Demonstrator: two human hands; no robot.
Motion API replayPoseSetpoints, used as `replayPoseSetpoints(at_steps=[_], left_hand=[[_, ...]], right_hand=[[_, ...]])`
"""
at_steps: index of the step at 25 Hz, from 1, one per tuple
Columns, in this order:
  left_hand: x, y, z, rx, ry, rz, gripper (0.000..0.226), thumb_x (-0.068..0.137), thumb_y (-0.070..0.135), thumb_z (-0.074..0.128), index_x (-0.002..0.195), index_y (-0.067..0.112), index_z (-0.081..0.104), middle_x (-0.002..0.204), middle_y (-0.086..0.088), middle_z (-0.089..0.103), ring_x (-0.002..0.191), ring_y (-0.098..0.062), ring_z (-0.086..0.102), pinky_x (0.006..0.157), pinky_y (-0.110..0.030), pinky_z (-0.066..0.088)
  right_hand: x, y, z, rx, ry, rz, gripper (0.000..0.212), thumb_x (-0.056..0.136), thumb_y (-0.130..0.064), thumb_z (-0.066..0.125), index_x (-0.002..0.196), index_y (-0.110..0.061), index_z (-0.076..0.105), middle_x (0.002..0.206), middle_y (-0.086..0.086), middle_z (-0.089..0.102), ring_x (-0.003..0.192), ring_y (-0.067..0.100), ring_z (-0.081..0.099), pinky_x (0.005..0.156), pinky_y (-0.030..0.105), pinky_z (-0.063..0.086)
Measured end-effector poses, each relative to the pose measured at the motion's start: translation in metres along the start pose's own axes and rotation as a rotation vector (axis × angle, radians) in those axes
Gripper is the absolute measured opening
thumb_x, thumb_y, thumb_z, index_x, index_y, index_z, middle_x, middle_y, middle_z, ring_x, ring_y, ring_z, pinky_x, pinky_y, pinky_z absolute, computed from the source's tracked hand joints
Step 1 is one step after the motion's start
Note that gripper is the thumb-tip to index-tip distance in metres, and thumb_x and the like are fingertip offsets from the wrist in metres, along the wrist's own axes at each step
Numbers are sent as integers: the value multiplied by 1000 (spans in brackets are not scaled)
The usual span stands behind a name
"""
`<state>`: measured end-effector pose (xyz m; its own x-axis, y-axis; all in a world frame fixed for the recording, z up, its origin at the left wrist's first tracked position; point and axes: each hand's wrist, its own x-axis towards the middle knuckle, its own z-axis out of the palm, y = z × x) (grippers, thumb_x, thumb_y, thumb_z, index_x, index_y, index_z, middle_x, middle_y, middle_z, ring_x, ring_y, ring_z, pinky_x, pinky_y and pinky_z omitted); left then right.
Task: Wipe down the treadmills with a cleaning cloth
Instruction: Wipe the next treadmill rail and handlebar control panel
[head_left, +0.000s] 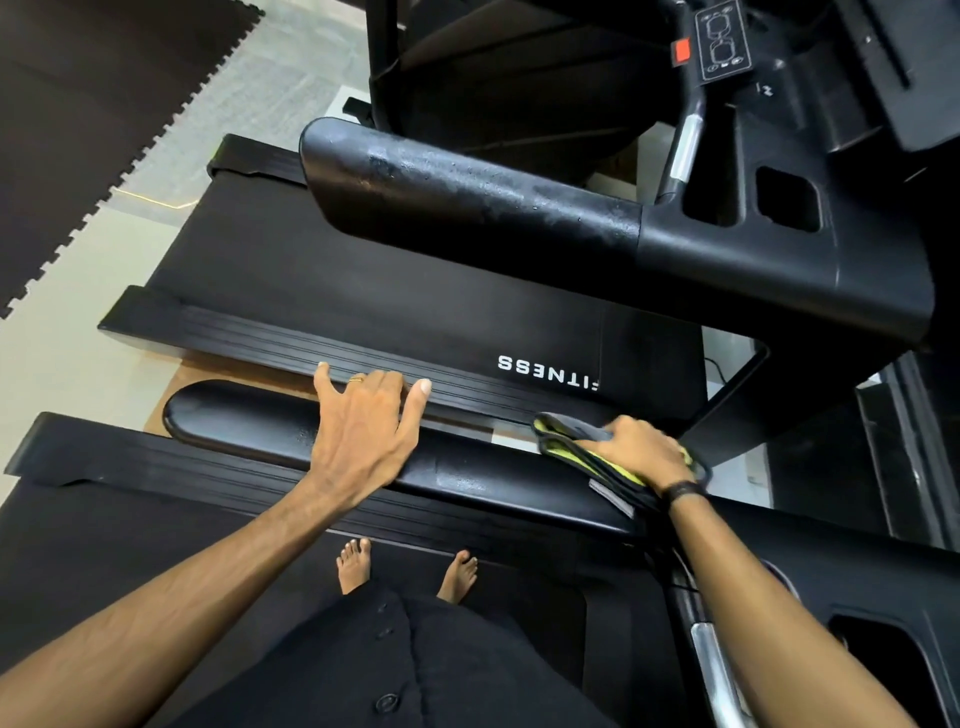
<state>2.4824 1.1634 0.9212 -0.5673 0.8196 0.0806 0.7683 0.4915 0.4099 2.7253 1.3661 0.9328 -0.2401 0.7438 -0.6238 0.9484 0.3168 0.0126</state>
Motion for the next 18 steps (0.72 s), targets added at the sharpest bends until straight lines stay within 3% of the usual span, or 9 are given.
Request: replayPoseSetpoints(at_steps=[3, 6, 8, 11, 15, 18], left_hand=[[-1, -1, 0, -3, -22, -12, 50, 102, 52, 20, 75, 22, 49, 72, 5, 57, 71, -17, 54, 111, -62, 22], [-1, 1, 0, -1, -28, 2, 50, 102, 53, 20, 73, 22, 46, 71, 6, 54, 70, -15, 48, 110, -63, 22], [-2, -1, 1, -3, -22, 22, 48, 103, 52, 21, 73, 23, 45, 70, 7, 53, 70, -14, 47, 110, -64, 21], [-2, -2, 2, -15, -7, 13, 50, 103, 52, 22, 76, 22, 50, 72, 7, 56, 71, -13, 48, 111, -62, 19], [-1, 1, 0, -9, -6, -7, 51, 104, 53, 21, 74, 21, 48, 70, 6, 55, 69, -14, 49, 112, -63, 19], [-1, 3, -2, -25, -11, -3, 49, 105, 50, 25, 73, 22, 48, 69, 6, 55, 70, -17, 54, 112, -65, 19]], right_hand=[[10, -65, 16, -24, -16, -108, 71, 85, -76, 51, 121, -17, 67, 130, 13, 66, 120, 33, 62, 94, 40, 46], [-11, -97, 28, 16, 206, -257, 55, 86, -69, 46, 101, -24, 71, 97, 5, 71, 100, 33, 67, 73, 37, 42], [-41, -79, 34, 38, 435, -352, 54, 82, -71, 41, 88, -26, 70, 73, -2, 63, 81, 28, 66, 63, 37, 39], [-63, -17, 37, 24, 644, -408, 58, 80, -75, 42, 89, -25, 72, 75, 0, 66, 75, 26, 66, 63, 38, 46], [-25, 50, 7, 8, 295, -39, 60, 75, -80, 44, 103, -34, 71, 94, 4, 73, 97, 32, 68, 71, 37, 44], [7, 22, 4, -41, 42, 33, 71, 80, -79, 53, 125, -26, 68, 125, 11, 68, 117, 33, 63, 90, 39, 46]])
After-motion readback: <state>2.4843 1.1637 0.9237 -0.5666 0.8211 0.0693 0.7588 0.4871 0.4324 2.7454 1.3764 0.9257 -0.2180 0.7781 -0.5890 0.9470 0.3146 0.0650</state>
